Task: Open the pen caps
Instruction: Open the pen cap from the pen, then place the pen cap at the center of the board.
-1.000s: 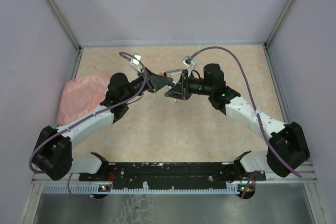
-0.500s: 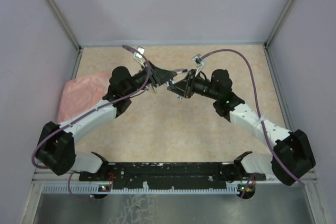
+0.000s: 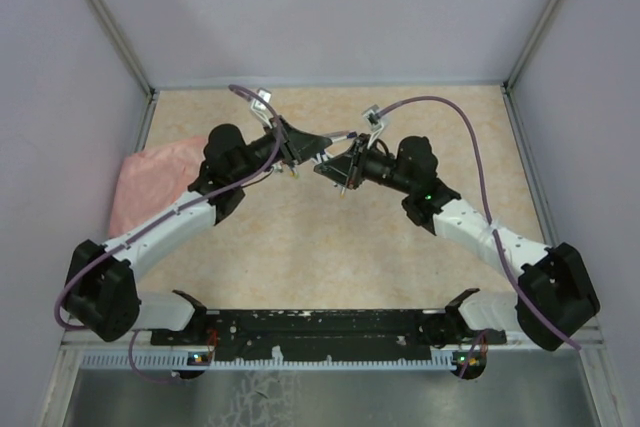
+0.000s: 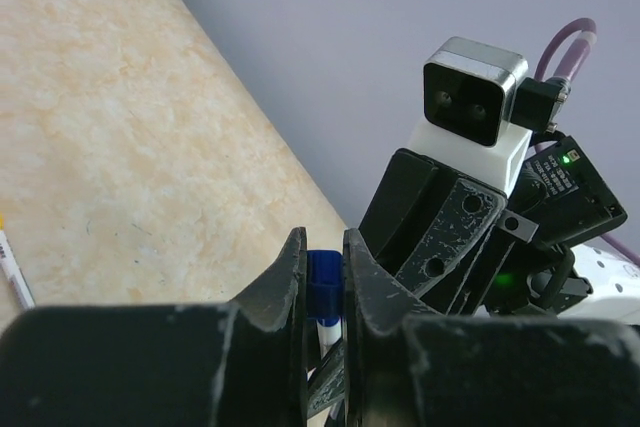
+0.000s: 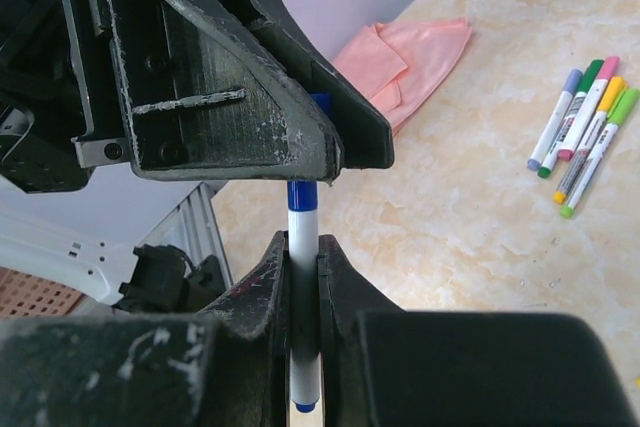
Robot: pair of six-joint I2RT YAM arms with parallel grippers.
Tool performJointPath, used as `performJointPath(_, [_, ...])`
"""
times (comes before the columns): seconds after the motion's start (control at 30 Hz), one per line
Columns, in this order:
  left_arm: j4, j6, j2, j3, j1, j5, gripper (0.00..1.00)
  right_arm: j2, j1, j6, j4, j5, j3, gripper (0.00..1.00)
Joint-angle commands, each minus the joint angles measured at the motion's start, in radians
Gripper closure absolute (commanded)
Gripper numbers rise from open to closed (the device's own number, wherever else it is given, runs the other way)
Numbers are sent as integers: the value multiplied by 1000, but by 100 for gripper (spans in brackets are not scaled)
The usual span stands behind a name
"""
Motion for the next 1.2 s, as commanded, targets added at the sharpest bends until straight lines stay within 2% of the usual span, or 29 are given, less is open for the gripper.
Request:
performJointPath(0.0, [148,184,-49,111,183,-375,99,-5,36,-13,-174,-202,-28,100])
performJointPath(0.2, [78,301,-53,163,200,-346,99,3,44,-7,-166,-214,-32,100])
performJointPath(0.4, [88,252,-62,158,257,-265,99,3,45,-11,-171,-210,-29,100])
performJointPath(0.6, [-20,184,-125,41,275,-188,100,3,45,-55,-215,-194,-19,100])
performJointPath(0.73, [-166,157,-200,-86,276,-191,100,20,47,-88,-252,-185,-13,100])
performJointPath(0.93, [-421,70,-260,-248,277,-258,100,88,74,-177,-361,-126,36,100])
performJointPath(1.07, [-591,42,-224,-253,278,-401,100,160,106,-193,-371,-104,59,100])
performJointPath(1.17, [-634,43,-166,-241,279,-484,100,223,135,-191,-369,-86,88,100])
